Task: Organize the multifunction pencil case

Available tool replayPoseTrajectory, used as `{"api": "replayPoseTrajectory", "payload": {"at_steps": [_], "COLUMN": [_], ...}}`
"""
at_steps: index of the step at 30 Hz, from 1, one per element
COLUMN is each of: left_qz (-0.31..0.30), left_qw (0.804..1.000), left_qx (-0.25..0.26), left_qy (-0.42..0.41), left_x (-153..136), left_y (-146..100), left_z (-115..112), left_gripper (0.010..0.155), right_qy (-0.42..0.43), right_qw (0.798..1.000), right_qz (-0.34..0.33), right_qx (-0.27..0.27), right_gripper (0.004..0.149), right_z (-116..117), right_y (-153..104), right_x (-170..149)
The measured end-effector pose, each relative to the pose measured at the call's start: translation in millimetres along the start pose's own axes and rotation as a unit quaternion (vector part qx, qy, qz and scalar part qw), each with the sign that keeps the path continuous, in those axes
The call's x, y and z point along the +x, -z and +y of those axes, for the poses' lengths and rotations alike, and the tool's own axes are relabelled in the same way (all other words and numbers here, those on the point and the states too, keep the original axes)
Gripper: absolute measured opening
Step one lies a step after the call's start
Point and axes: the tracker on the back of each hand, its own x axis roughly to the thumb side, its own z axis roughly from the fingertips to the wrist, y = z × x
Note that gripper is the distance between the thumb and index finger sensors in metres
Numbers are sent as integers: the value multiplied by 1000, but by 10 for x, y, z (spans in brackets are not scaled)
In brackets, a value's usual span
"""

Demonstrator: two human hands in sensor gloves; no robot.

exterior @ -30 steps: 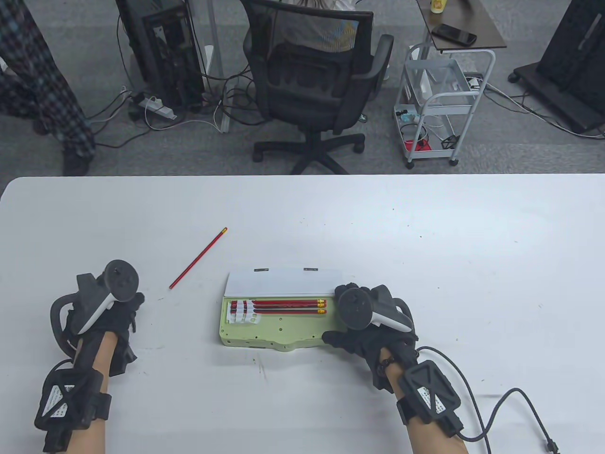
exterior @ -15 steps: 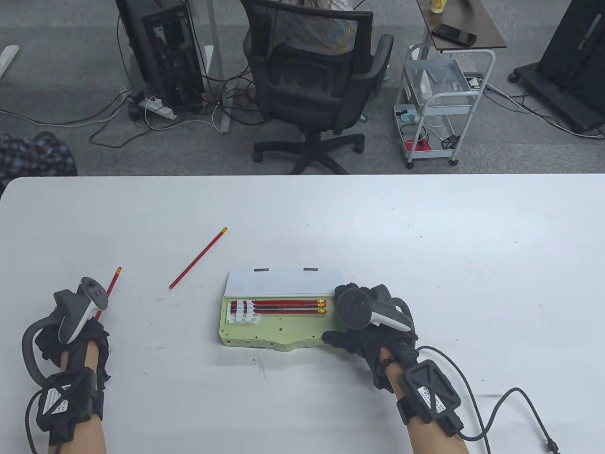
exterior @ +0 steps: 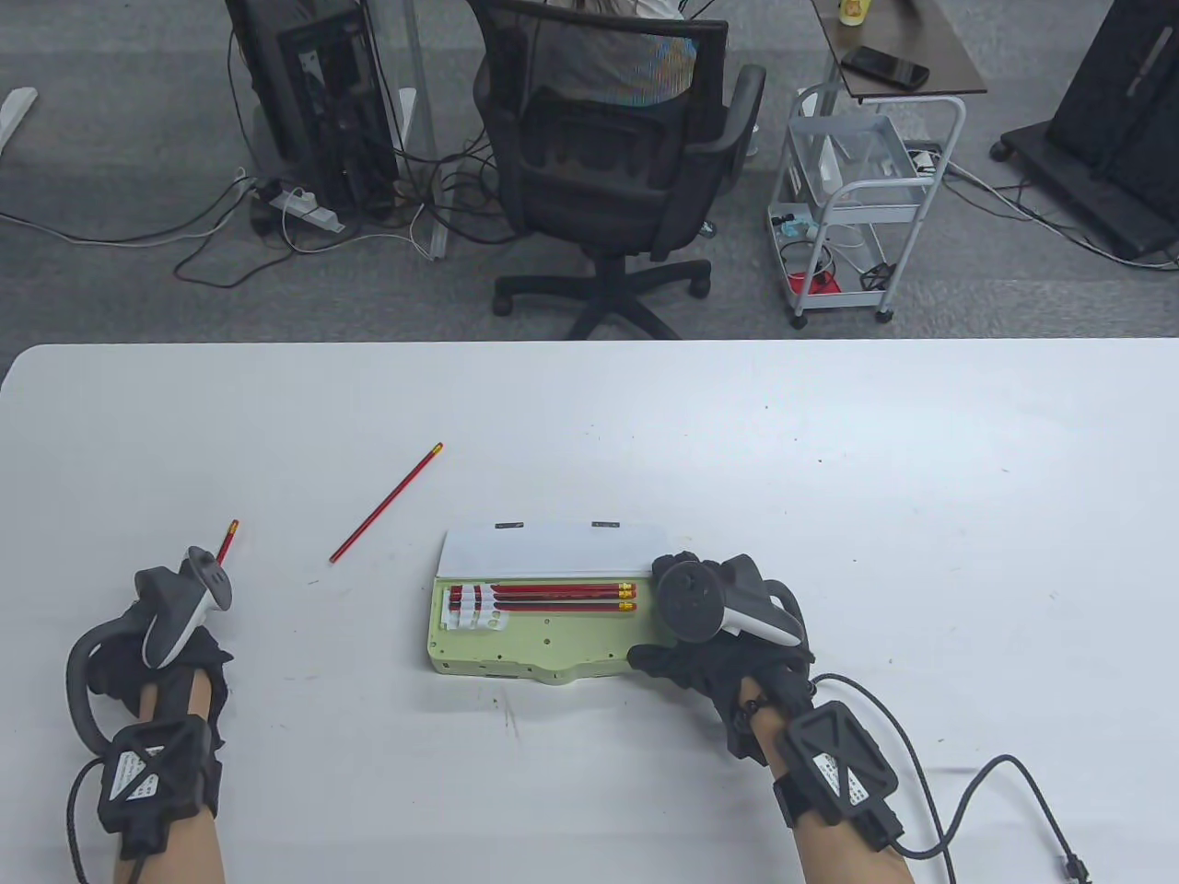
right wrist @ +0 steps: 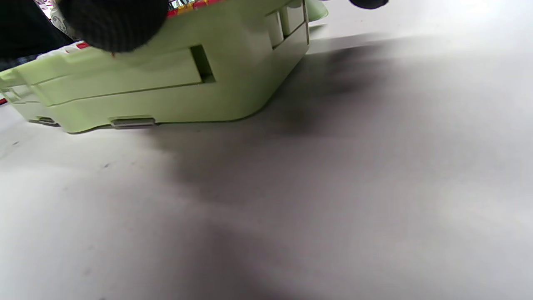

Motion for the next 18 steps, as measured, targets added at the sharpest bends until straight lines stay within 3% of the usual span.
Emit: {"api": "replayPoseTrajectory", "payload": {"at_steps": [8, 14, 18], "left_qz": [-6, 0, -10], "left_qw": [999, 999, 999], "left_qx": [23, -8, -35], "left_qy": [46, 52, 11], "left_x": [115, 127, 62], "left_y": [-4, 63, 67], "left_z": [-8, -72, -68], "left_gripper": [42, 46, 45], "right_qy": [-1, -2, -2], "right_qw": [1000, 1000, 1000], "right_qz": [0, -1, -1], "right_qx": [1, 0, 1], "right_gripper": [102, 102, 102], "right_z": [1, 2, 1], "right_y": [1, 0, 0], "right_x": [3, 5, 5]}}
